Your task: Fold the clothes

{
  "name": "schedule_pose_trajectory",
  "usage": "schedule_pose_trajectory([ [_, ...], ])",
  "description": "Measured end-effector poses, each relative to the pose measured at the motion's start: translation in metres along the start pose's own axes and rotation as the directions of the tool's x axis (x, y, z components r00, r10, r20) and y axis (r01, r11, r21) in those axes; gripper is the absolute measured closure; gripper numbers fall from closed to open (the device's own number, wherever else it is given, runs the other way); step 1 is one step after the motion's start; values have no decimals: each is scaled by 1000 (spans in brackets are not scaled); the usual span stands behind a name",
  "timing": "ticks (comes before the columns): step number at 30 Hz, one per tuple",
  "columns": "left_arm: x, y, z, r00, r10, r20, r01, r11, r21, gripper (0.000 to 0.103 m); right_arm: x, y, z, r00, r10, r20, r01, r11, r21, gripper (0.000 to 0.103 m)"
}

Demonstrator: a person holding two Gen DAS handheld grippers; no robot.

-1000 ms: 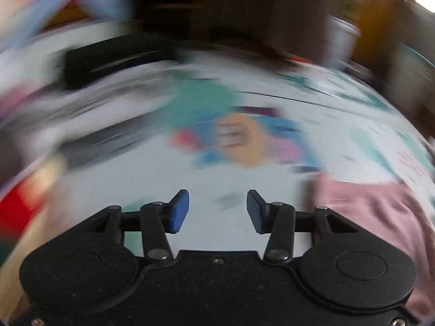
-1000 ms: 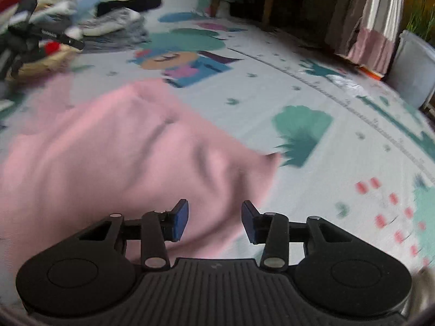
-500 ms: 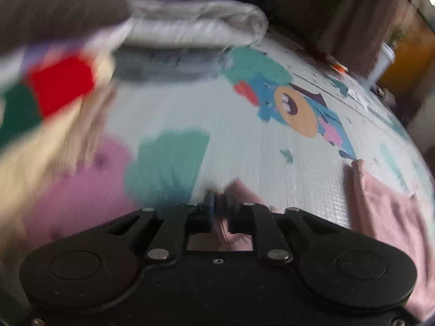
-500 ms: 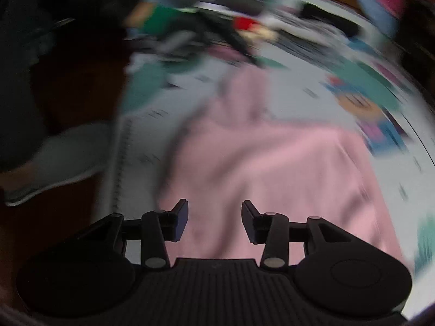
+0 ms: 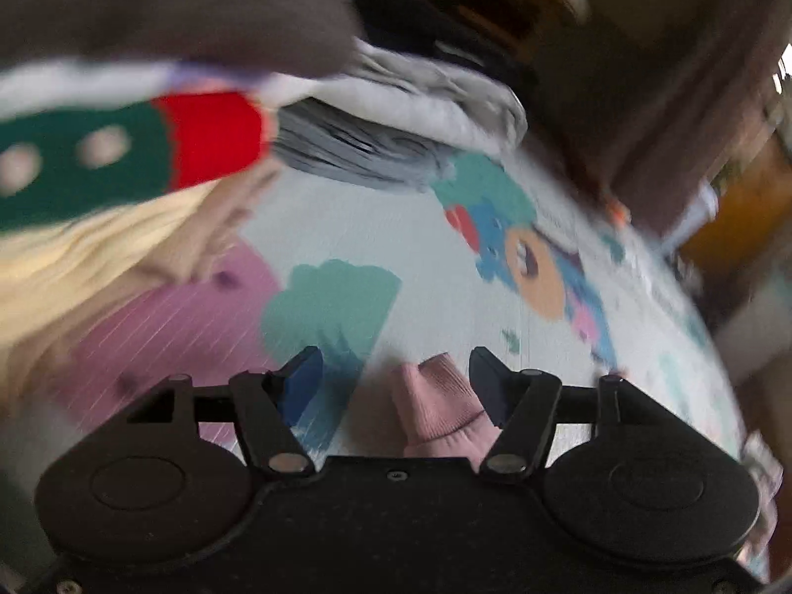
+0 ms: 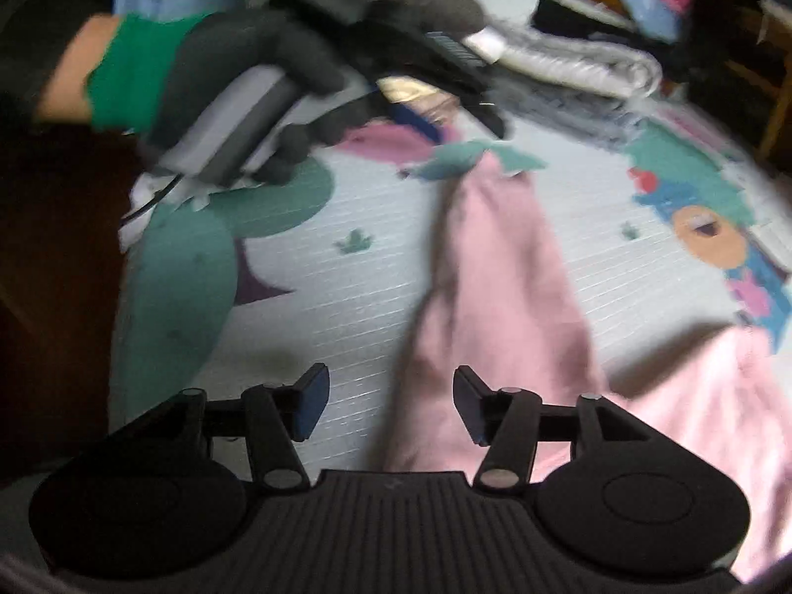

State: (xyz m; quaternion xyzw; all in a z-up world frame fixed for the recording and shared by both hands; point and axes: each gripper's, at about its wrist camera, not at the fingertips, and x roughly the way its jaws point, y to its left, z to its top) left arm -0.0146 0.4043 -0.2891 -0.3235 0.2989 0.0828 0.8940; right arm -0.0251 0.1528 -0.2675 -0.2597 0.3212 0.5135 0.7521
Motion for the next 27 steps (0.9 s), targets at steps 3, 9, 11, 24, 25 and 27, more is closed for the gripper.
schedule_pose_trajectory([
  [3, 5, -1, -10, 999, -14, -36, 15, 1000, 16, 45, 4, -2, -7, 998, -61, -19, 61, 998, 23, 45],
  [9, 22, -42, 1, 999, -54, -1, 54, 983, 178, 100, -1, 6, -23, 991, 130, -20, -130, 991, 15, 40],
  [11, 20, -51, 9, 997, -74, 21, 68, 975, 213, 100, -6, 14, -29, 988, 153, -19, -154, 986, -58, 40],
  [24, 6, -66, -15, 997, -76, -28, 81, 912, 401, 58, -10, 12, -29, 995, 86, 44, -84, 996, -42, 42],
  [25, 9, -78, -27, 988, -121, -92, 149, 875, 461, 59, -9, 11, -30, 996, 69, 49, -68, 997, -31, 42],
  [27, 16, -101, -51, 959, -183, -218, 276, 779, 563, 60, -4, 11, -32, 998, 52, 44, -52, 999, -10, 42],
])
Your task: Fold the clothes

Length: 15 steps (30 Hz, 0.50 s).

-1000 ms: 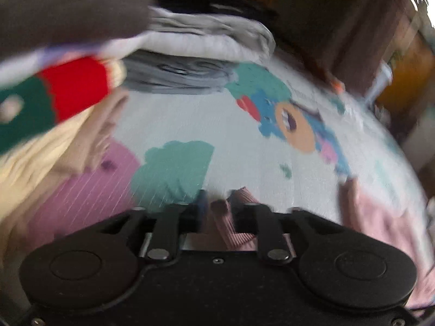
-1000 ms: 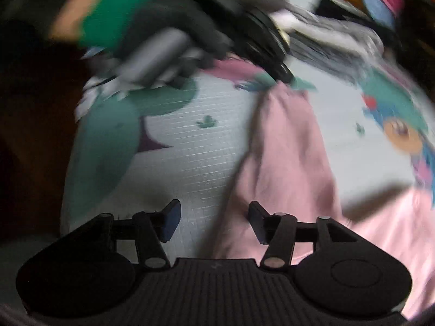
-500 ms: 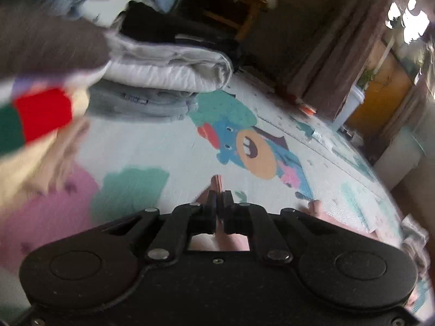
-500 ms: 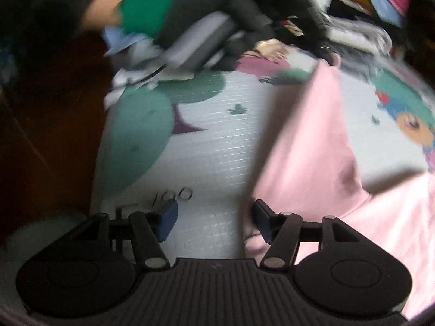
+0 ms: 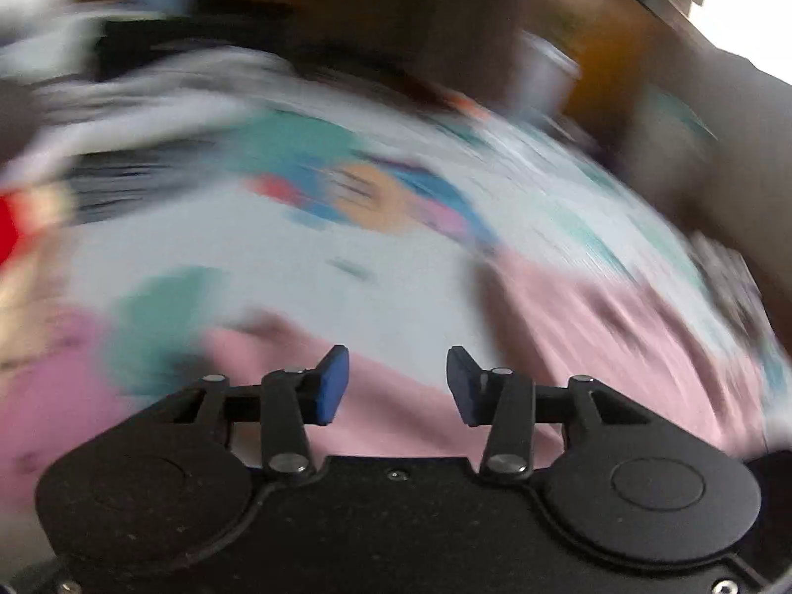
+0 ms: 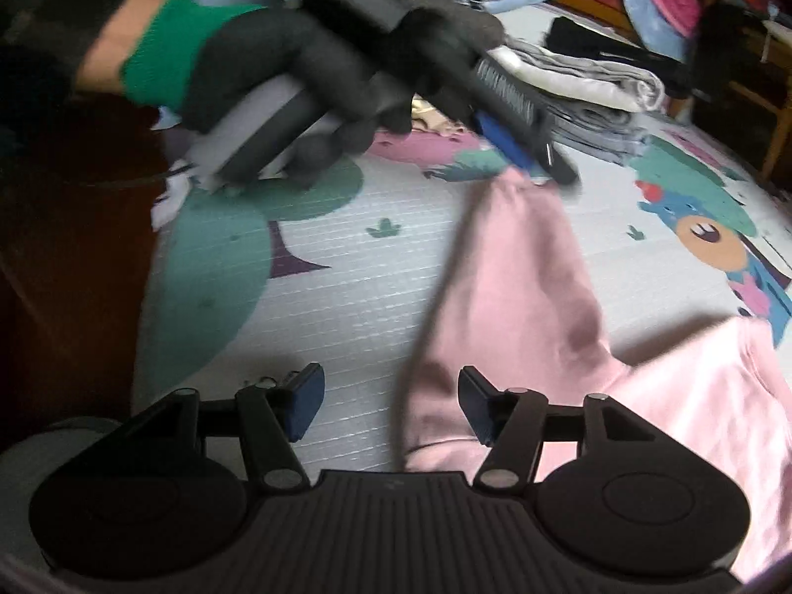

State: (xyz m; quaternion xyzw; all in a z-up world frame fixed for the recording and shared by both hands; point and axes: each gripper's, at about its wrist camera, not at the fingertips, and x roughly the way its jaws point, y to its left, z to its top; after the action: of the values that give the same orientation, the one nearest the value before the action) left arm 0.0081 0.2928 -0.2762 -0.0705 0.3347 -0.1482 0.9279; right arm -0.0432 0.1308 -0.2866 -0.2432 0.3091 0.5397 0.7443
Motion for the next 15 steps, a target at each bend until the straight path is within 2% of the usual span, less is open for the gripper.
schedule_pose_trajectory([
  [2, 20, -26, -6, 997, -42, -58, 50, 988, 144, 60, 4, 0, -4, 1000, 9, -9, -9, 1000, 30, 40],
  [3, 28, -33, -8, 998, -10, -66, 24, 978, 209, 60, 6, 1, -6, 1000, 10, -11, -9, 999, 42, 40],
  [5, 44, -33, -11, 992, 118, -50, -98, 949, 300, 61, 6, 3, -6, 1000, 9, -14, -8, 999, 52, 40],
  [6, 48, -27, -11, 984, 173, -36, -154, 941, 302, 61, 6, 4, -5, 1000, 16, -20, -15, 998, 55, 38],
  [8, 49, -3, -6, 969, 247, -16, -239, 950, 204, 63, 7, 6, -3, 998, 55, -43, -54, 998, 29, 36],
  [9, 46, 3, -3, 969, 245, -10, -239, 953, 185, 65, 6, 3, 0, 997, 63, -41, -62, 998, 24, 45],
  [10, 41, 5, 1, 971, 238, -3, -233, 955, 182, 65, 3, -1, 1, 999, 45, -19, -44, 998, 37, 48],
  [12, 32, -1, 5, 976, 216, 7, -213, 957, 195, 65, 0, -18, 5, 999, -31, 44, 28, 996, 86, 48],
  [15, 26, -12, 3, 991, 133, 0, -131, 976, 176, 65, 4, -49, 8, 986, -137, 89, 119, 975, 187, 48],
])
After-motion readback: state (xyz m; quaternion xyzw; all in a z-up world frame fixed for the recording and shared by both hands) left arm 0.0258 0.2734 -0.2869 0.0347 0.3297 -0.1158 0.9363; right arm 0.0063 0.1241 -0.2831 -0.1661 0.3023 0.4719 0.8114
